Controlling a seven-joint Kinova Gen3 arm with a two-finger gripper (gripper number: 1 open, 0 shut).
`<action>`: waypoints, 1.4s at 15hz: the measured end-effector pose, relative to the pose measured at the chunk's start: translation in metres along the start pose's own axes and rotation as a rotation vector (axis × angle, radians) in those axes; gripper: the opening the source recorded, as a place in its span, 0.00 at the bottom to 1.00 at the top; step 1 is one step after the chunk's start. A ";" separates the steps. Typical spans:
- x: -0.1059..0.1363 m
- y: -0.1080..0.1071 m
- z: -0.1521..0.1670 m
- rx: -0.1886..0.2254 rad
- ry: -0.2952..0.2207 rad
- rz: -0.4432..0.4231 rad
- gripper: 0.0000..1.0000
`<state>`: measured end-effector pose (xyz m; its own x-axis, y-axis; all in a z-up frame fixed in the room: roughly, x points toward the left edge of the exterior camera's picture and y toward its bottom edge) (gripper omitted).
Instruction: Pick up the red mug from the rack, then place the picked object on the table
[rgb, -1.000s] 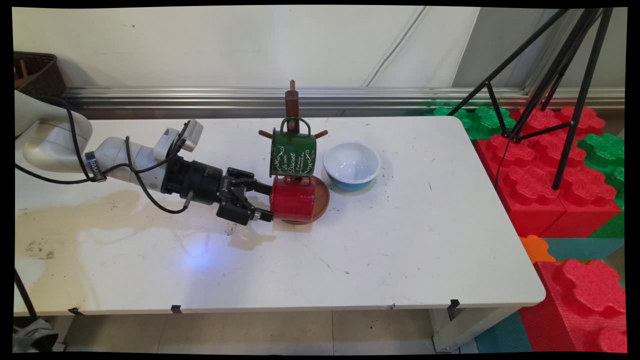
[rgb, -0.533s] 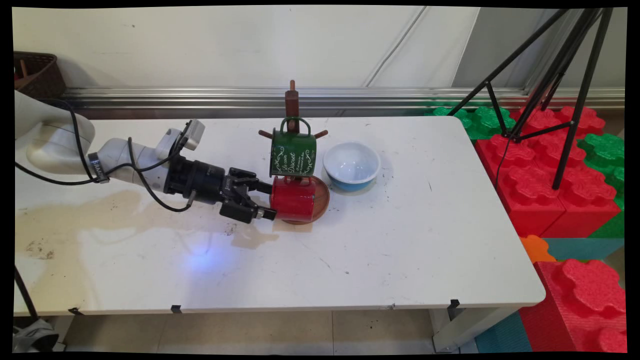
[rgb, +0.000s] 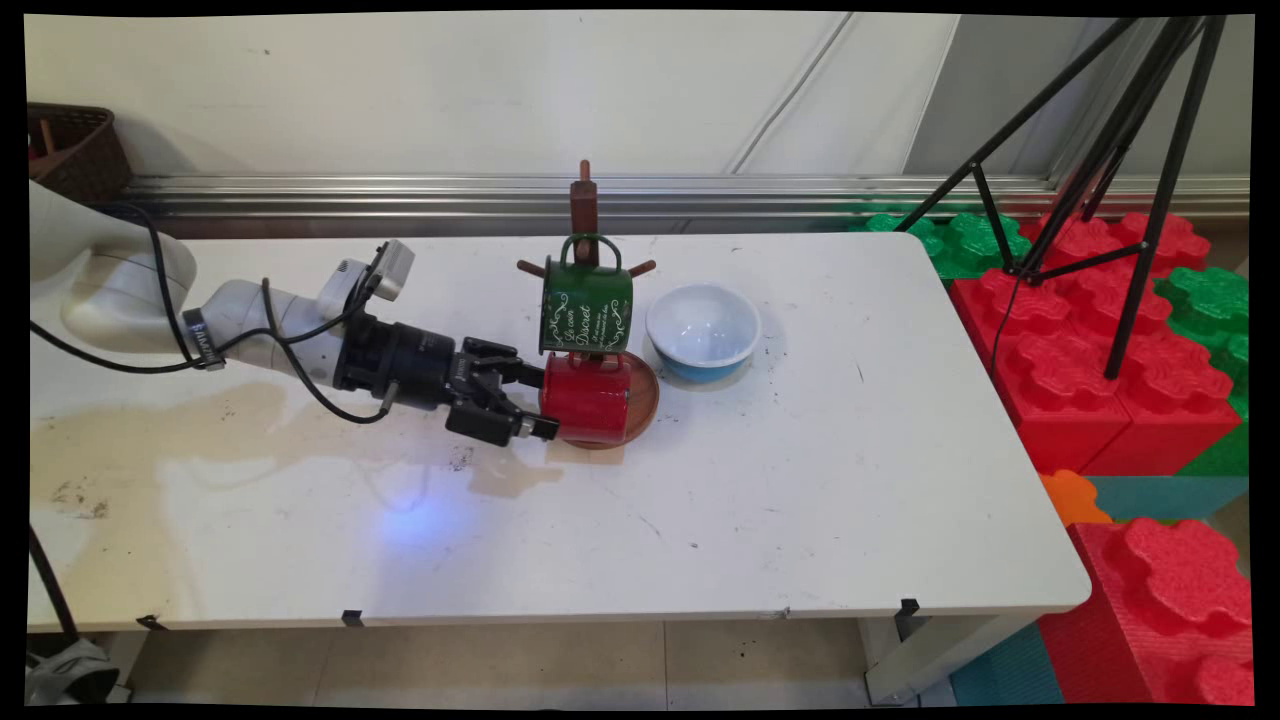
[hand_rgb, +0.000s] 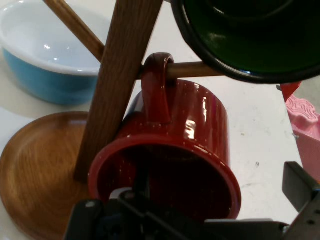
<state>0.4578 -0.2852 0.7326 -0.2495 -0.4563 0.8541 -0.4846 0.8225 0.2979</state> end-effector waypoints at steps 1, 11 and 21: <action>0.000 0.000 0.001 0.000 0.002 -0.002 1.00; -0.002 -0.002 0.004 -0.001 -0.007 0.031 1.00; -0.003 -0.004 0.002 -0.004 -0.011 0.039 0.00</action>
<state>0.4587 -0.2875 0.7276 -0.2776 -0.4276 0.8603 -0.4710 0.8410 0.2661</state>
